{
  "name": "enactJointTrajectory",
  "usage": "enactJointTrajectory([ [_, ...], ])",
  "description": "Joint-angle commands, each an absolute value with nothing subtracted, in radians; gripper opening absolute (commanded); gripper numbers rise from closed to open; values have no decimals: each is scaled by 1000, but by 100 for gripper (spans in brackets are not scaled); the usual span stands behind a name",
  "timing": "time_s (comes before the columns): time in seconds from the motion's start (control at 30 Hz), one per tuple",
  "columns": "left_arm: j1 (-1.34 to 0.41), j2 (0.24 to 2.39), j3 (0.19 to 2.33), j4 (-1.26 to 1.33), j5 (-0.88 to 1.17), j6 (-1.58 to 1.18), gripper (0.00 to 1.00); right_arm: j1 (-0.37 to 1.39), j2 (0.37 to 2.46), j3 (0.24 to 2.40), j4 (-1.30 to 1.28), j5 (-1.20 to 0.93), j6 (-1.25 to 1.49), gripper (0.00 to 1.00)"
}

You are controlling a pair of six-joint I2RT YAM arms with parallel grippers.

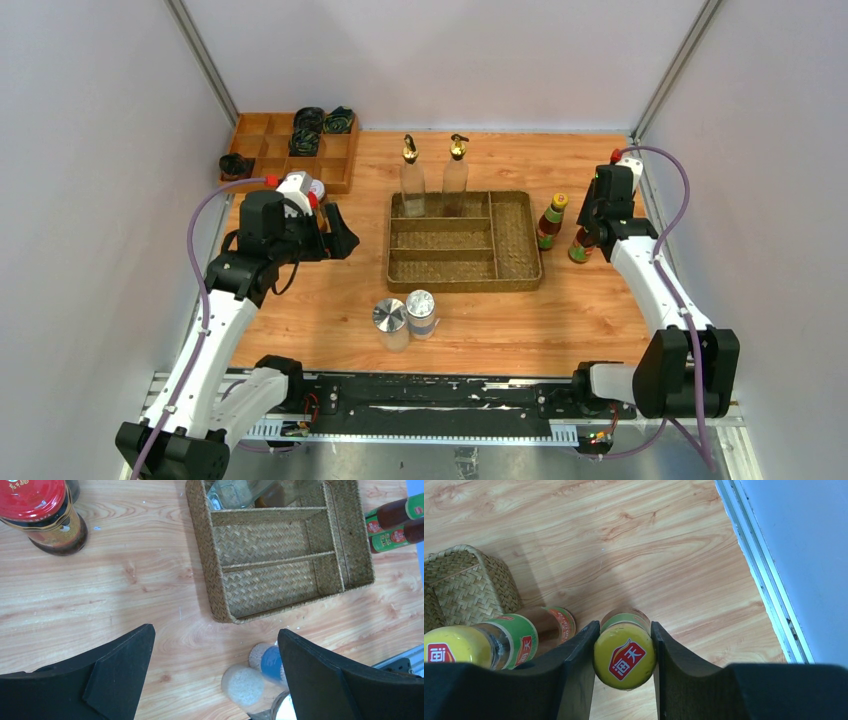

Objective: Organize the condiment bottles
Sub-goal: Pick up the bottle from the center of the board.

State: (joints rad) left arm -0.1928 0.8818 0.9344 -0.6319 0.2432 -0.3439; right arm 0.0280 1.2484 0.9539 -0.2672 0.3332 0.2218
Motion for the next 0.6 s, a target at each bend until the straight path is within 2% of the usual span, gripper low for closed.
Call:
enactJointTrajectory([
  [0.0,-186,884,923,-640,256,-328,100,37,1245,955,-259,357,225,33],
  [0.57,-186,874,922,-648,247,-328,100,38,1193,950,-289,352,217,27],
])
